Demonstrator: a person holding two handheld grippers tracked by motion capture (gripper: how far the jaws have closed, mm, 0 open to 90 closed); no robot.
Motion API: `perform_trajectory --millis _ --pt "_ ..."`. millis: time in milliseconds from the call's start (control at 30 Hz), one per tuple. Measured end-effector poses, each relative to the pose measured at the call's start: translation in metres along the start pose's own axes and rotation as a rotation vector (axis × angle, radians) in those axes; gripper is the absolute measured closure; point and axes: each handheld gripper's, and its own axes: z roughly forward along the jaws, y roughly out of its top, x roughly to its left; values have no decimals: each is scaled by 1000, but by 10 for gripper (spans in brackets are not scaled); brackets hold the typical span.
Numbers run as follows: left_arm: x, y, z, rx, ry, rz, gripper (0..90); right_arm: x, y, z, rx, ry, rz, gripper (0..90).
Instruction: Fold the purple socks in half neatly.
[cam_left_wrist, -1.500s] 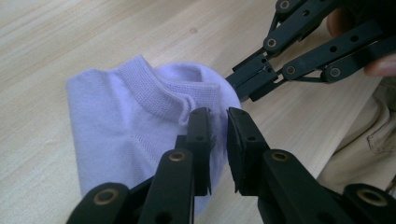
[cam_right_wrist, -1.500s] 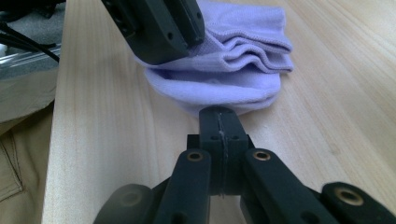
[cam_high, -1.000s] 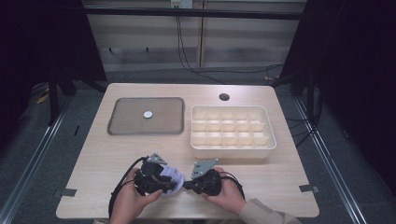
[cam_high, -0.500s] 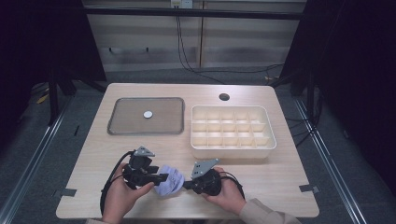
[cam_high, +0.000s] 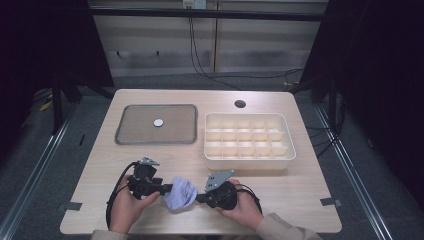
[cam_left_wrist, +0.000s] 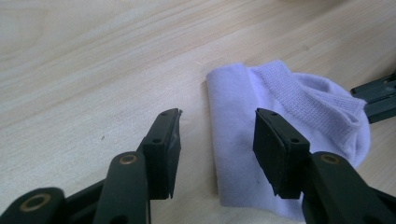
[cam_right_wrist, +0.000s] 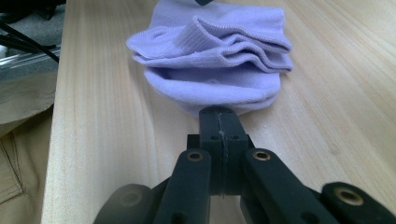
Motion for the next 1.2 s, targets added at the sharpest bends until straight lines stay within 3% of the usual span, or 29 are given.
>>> perform_trajectory --millis 533,1200 --pt "-6 -2 13 64 1 9 630 0 0 0 -4 0 0 900" --pt "-10 -2 16 77 11 -6 744 0 0 1 -6 -8 -8 900"
